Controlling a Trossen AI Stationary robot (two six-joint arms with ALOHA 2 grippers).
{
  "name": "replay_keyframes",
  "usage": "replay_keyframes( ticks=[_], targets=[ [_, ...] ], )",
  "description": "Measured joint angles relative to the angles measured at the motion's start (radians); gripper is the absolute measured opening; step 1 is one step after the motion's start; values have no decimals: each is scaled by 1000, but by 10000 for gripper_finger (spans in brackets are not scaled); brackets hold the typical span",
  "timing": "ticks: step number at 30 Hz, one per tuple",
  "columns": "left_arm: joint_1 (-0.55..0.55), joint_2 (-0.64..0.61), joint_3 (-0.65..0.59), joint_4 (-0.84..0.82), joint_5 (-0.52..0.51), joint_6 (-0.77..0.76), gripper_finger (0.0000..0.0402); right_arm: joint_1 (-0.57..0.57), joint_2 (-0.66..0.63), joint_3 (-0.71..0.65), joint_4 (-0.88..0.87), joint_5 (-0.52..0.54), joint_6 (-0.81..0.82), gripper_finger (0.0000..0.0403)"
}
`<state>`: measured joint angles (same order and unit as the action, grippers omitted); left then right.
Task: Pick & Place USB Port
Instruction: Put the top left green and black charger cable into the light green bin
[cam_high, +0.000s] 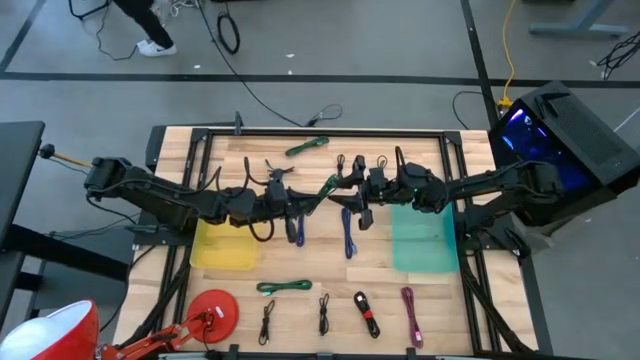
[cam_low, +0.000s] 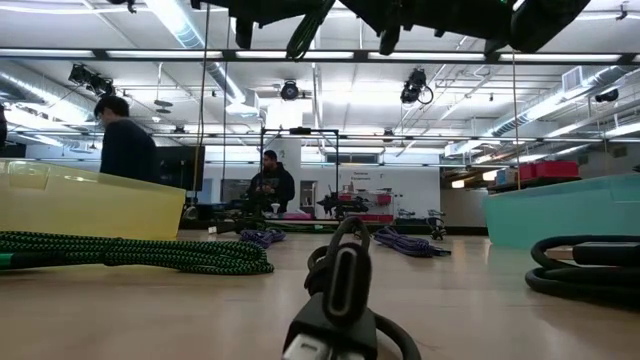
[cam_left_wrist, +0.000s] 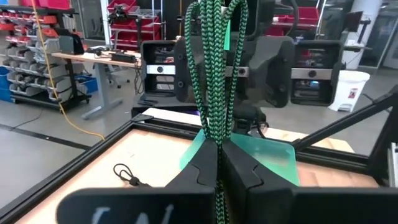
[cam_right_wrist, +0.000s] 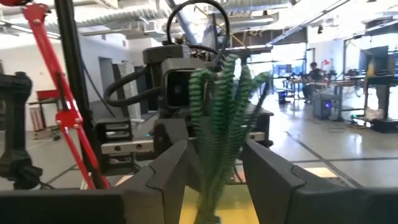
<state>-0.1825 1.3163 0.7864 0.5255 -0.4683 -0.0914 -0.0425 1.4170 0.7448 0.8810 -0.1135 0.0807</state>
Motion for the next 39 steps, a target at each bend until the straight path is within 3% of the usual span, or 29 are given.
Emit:
replay_keyframes(
  ticks=[7, 12, 19, 23, 30, 33, 39],
  targets=[
    [-1, 8, 0, 21, 39, -3, 6, 0, 0, 0, 1, 50, -18, 133],
    [0, 25, 0, 28, 35, -9, 11, 1, -2, 0, -13, 35, -49, 23],
    [-3, 23, -1, 0, 44, -5, 72, 1, -21, 0, -96, 48, -34, 6],
    [-8, -1, 1, -46, 18, -1, 89, 6, -100, 0, -321, 139, -18, 6],
    [-37, -81, 0, -360, -117, -68, 87, 90, -371, 0, -862, 405, 87, 4],
    [-58, -115, -1, -459, -186, -105, 83, 156, -500, 0, -1101, 547, 226, 4],
    [-87, -136, -1, -489, -250, -111, 83, 310, -657, 0, -1563, 770, 627, 4]
  ],
)
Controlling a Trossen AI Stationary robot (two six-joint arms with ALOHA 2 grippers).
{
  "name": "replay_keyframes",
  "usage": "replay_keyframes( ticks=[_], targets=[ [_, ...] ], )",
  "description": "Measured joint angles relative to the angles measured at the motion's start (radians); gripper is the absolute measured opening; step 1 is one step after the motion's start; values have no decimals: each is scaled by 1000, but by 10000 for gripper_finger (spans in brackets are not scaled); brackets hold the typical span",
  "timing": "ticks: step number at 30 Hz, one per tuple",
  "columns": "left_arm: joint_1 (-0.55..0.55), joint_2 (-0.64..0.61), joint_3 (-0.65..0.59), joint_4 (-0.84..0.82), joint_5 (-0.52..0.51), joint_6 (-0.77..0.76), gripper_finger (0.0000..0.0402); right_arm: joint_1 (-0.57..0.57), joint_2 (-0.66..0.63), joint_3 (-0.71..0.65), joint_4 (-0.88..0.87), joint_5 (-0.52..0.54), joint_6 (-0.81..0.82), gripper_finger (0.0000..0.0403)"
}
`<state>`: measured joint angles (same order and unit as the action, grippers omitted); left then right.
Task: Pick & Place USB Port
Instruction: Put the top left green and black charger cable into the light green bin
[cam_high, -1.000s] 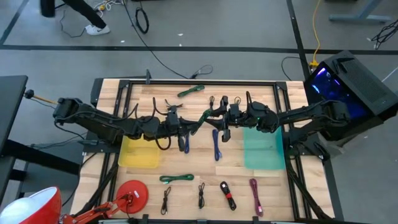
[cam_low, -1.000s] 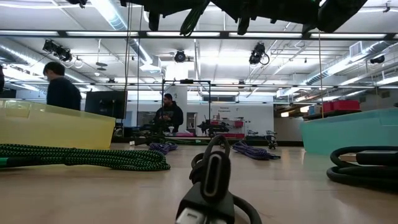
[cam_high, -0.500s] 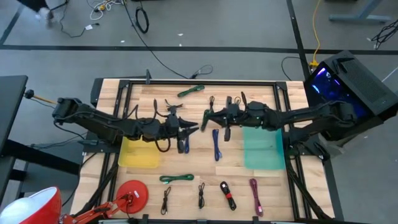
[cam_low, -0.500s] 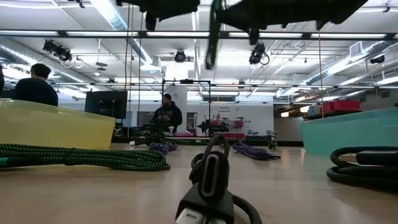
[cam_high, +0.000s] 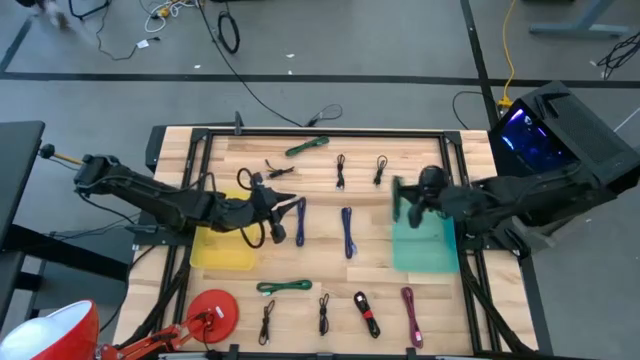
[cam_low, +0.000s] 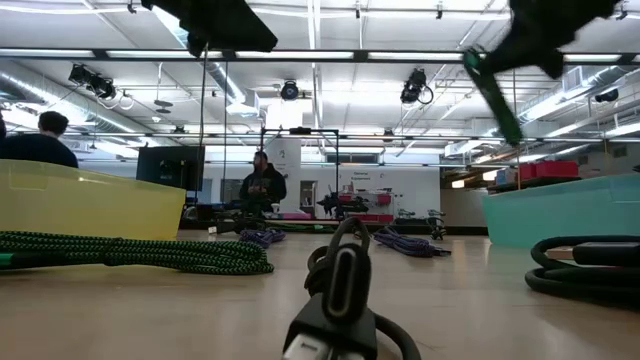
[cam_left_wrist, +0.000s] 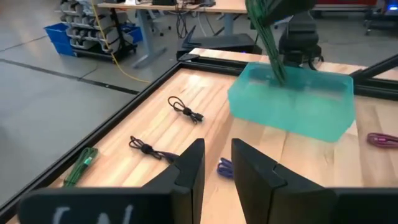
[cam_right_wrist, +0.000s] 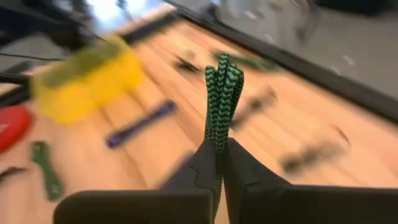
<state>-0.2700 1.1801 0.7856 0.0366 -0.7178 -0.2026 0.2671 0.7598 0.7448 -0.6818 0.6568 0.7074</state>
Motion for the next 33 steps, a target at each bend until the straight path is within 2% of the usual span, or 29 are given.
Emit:
replay_keyframes(
  ticks=[2, 5, 7, 10, 20, 30, 33],
  targets=[
    [-6, 0, 0, -6, -20, 4, 83, 39, -7, 0, -183, 54, 171, 4],
    [-10, 1, 0, -14, -30, 3, 83, 81, 7, 0, -413, 67, 420, 4],
    [-10, 1, 0, -23, -30, 0, 83, 102, 26, 0, -496, 45, 539, 4],
    [-9, 1, 0, -28, -48, -1, 83, 117, 54, 0, -548, -29, 628, 4],
    [-9, 2, 0, -30, -56, -4, 83, 160, 187, -1, -555, -198, 752, 4],
    [-9, 2, 0, -50, -56, -23, 83, 218, 306, -1, -527, -218, 794, 5],
    [-7, 2, 0, -50, -56, -23, 83, 225, 318, -13, -515, -248, 784, 28]
  ],
)
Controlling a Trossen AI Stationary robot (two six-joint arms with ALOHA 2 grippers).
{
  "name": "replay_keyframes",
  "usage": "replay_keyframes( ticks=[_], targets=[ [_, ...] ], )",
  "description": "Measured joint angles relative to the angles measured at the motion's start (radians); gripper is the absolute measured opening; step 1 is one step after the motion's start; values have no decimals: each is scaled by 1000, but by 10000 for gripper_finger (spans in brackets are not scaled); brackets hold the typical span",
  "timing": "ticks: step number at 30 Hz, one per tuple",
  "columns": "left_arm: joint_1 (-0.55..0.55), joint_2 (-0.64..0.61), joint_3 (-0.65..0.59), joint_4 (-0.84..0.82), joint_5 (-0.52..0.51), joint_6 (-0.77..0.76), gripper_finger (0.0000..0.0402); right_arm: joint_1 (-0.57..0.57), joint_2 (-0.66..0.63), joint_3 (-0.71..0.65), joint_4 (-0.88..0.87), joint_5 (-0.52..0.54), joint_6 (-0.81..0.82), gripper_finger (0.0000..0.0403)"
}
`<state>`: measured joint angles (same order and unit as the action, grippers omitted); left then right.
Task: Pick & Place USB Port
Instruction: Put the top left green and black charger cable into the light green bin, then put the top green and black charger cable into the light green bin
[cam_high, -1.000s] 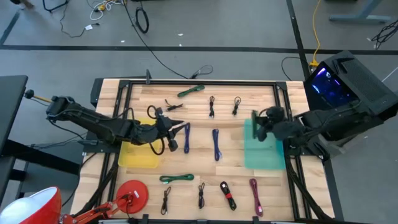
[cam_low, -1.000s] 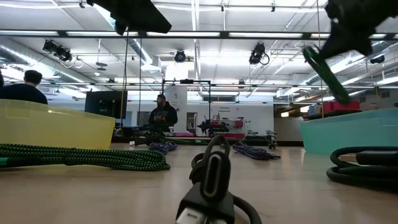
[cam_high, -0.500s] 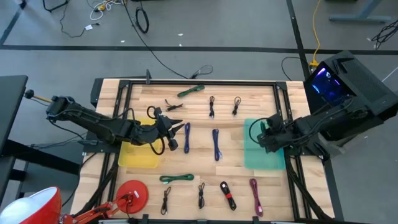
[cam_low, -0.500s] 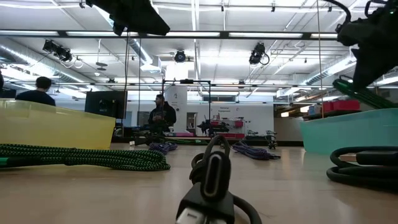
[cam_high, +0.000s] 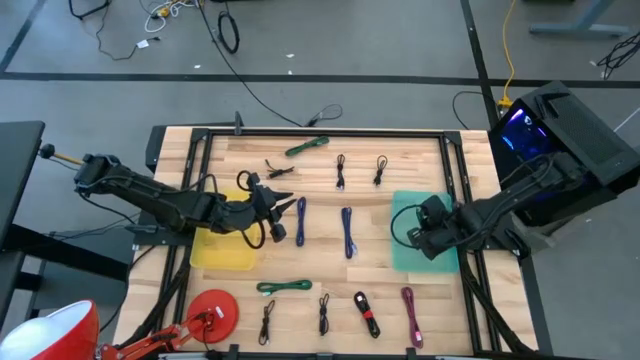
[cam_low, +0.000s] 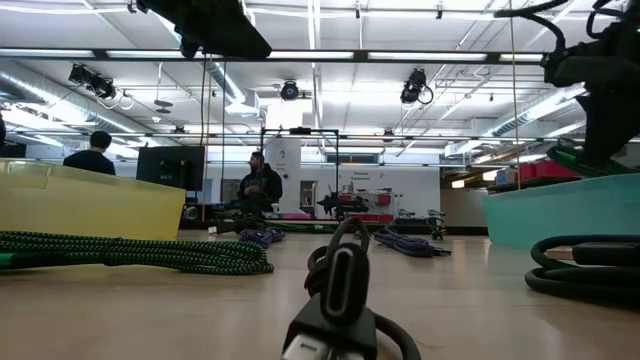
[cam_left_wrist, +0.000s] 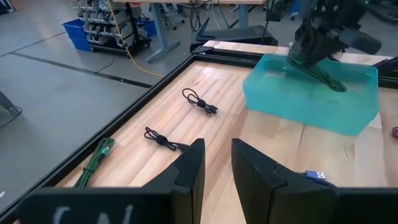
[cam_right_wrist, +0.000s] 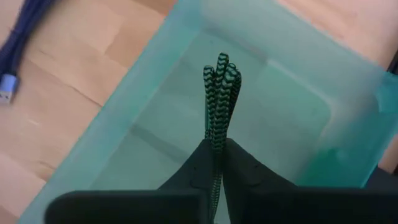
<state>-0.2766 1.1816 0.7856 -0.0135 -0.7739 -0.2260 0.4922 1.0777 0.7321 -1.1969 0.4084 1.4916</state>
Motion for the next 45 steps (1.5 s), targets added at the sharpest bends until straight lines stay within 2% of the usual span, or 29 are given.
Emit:
replay_keyframes(
  ticks=[5, 11, 14, 17, 20, 22, 27, 31, 33, 38, 42, 45],
  targets=[
    [1, 0, 0, 2, -5, 0, 83, 6, 3, -49, 50, 12, -25, 83],
    [1, 0, 0, 2, -52, 0, 83, 5, 4, -78, 52, 88, -54, 157],
    [18, 0, 0, 1, -130, 6, 83, 5, 4, -87, 50, 183, -61, 187],
    [72, 0, 0, -1, -158, 31, 83, 5, 2, -80, 79, 358, -85, 209],
    [158, 3, 0, 0, -117, 36, 83, -5, -1, -79, 197, 526, -179, 223],
    [234, 12, 0, -1, -49, 39, 83, -30, -4, -79, 322, 563, -292, 229],
    [453, 58, 1, 16, 217, 83, 83, -93, -5, -79, 742, 507, -725, 233],
    [601, 126, 1, 50, 426, 151, 83, -133, -4, -78, 1086, 407, -1049, 230],
    [652, 169, 1, 81, 493, 160, 84, -150, -4, -78, 1209, 359, -1162, 229],
    [739, 292, 65, 73, 509, 169, 114, -181, 14, -77, 1383, 279, -1300, 228],
    [780, 406, 162, 40, 513, 174, 162, -195, 49, -77, 1401, 227, -1317, 228],
    [803, 501, 258, -67, 494, 211, 198, -203, 74, -77, 1427, 223, -1338, 228]
  ],
)
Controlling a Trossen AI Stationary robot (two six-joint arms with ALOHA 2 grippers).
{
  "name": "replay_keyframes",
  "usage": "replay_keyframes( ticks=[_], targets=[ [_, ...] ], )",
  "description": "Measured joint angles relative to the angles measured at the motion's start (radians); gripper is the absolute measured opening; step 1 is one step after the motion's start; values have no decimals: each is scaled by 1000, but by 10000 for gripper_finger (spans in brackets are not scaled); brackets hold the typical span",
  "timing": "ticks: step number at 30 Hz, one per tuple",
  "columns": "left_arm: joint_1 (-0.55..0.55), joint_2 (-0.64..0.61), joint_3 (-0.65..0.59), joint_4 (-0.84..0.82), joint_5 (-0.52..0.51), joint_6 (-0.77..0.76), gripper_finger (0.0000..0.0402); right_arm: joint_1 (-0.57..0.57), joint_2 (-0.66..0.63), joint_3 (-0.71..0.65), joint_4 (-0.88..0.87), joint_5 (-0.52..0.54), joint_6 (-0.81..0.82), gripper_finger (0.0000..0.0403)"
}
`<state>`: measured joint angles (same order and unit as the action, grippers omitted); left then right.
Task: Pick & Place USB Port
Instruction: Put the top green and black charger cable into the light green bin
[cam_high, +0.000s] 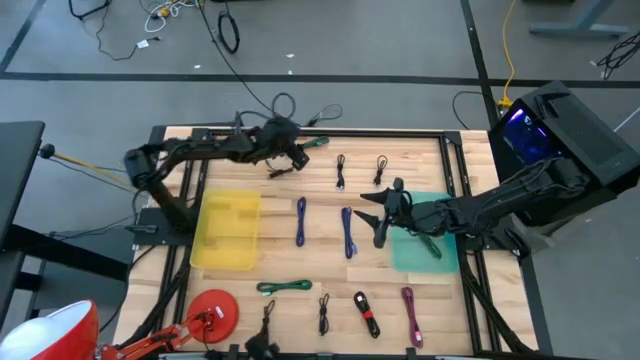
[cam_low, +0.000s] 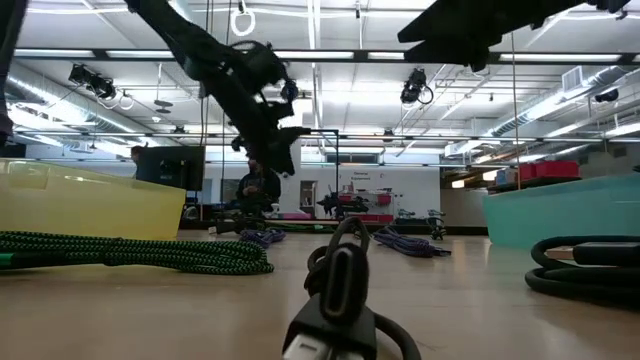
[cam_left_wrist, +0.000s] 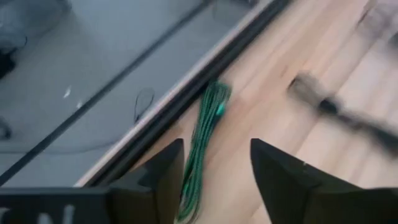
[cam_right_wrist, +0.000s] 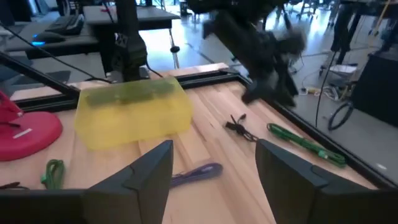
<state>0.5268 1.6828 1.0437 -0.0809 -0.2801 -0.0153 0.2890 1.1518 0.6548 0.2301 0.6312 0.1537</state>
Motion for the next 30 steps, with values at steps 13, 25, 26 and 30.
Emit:
replay_keyframes(
  ticks=[13, 25, 26, 30],
  targets=[
    [95, 314, 303, -315, 27, 27, 252, -4, 15, 0, 62, -100, -91, 228],
    [146, 322, 305, -349, 113, -25, 252, -4, 15, 0, 67, -99, -111, 228],
    [145, 322, 305, -349, 114, -26, 252, -4, 15, 0, 67, -98, -111, 228],
    [143, 336, 305, -354, 125, -26, 252, -4, 15, 0, 68, -98, -112, 228]
  ],
)
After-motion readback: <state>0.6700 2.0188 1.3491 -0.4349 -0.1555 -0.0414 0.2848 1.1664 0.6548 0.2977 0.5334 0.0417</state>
